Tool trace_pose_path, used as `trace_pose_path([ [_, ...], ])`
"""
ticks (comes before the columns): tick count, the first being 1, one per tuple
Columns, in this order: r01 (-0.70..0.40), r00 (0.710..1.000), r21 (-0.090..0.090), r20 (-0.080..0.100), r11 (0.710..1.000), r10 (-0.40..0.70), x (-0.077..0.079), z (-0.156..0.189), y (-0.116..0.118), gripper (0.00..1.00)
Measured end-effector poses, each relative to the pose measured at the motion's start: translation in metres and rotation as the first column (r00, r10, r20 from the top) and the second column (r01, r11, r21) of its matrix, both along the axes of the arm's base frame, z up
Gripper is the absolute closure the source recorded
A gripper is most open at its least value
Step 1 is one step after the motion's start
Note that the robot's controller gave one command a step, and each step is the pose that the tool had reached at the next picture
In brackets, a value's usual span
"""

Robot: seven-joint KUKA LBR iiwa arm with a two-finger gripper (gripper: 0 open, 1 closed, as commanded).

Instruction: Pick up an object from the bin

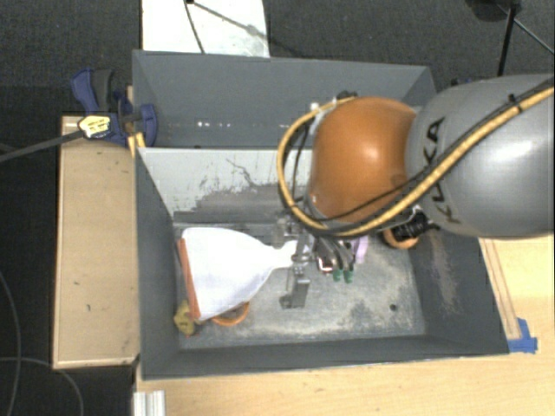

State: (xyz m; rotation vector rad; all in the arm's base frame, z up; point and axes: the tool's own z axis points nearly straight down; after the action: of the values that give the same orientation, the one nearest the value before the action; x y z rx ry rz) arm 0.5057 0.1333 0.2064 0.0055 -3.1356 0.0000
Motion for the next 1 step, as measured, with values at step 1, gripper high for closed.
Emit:
trace_pose_path([
  [1, 0.005, 1.0, 0.001, 0.008, 1.0, -0.005, 0.0019, 0.0043, -0.0008, 0.0],
])
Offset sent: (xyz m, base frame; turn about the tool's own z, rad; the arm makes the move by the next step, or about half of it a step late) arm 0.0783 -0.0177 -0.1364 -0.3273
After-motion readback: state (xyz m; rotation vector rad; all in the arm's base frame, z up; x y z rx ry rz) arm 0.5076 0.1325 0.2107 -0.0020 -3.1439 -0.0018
